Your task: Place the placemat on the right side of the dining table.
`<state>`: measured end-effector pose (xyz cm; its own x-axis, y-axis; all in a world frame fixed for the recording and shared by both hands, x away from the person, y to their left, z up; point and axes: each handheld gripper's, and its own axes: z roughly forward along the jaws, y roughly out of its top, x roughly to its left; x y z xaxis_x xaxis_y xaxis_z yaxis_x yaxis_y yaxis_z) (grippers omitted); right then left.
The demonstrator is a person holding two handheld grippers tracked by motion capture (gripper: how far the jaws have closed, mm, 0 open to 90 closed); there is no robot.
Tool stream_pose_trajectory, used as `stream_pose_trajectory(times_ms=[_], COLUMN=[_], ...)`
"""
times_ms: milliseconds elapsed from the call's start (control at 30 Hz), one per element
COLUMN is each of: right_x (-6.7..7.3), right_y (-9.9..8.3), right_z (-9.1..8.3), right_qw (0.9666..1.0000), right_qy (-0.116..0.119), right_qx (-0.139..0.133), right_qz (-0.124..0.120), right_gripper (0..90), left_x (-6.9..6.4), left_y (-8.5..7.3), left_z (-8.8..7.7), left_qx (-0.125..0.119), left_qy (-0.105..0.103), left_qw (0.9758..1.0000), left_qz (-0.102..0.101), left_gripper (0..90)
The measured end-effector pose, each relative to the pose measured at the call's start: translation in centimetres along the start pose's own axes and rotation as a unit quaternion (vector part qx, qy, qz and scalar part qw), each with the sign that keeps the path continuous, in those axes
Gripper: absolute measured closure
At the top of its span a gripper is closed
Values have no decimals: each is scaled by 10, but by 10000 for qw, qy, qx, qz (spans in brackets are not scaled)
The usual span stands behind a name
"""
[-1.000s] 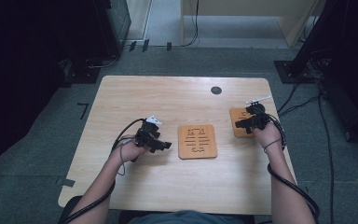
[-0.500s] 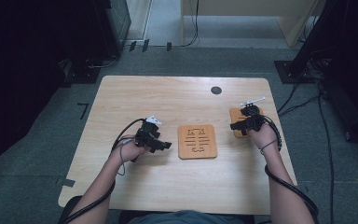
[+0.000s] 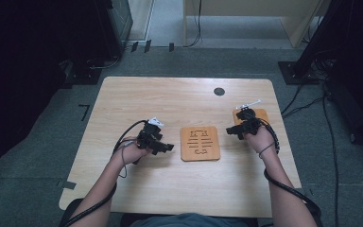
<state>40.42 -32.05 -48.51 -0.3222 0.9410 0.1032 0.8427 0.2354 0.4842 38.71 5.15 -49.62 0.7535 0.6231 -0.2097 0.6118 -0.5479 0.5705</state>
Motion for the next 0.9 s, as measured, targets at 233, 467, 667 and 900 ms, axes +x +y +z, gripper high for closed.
stream_pose_trajectory(times_ms=[233,467,667,900], right_x=[12,24,32,41], right_y=[1,1,2,1], right_z=[3,5,6,7], right_qw=[9998,9994,9988,9981], right_qy=[114,232,263,311], right_qx=[22,48,44,94], right_qz=[-147,-255,-404,-532], right_gripper=[210,210,210,210], left_x=[0,0,0,0], left_y=[0,0,0,0], left_z=[0,0,0,0], left_qx=[-6,-4,-8,-10], left_qy=[3,1,-1,0], left_qw=[10000,10000,10000,10000], left_qz=[0,2,0,3], left_gripper=[222,222,222,222])
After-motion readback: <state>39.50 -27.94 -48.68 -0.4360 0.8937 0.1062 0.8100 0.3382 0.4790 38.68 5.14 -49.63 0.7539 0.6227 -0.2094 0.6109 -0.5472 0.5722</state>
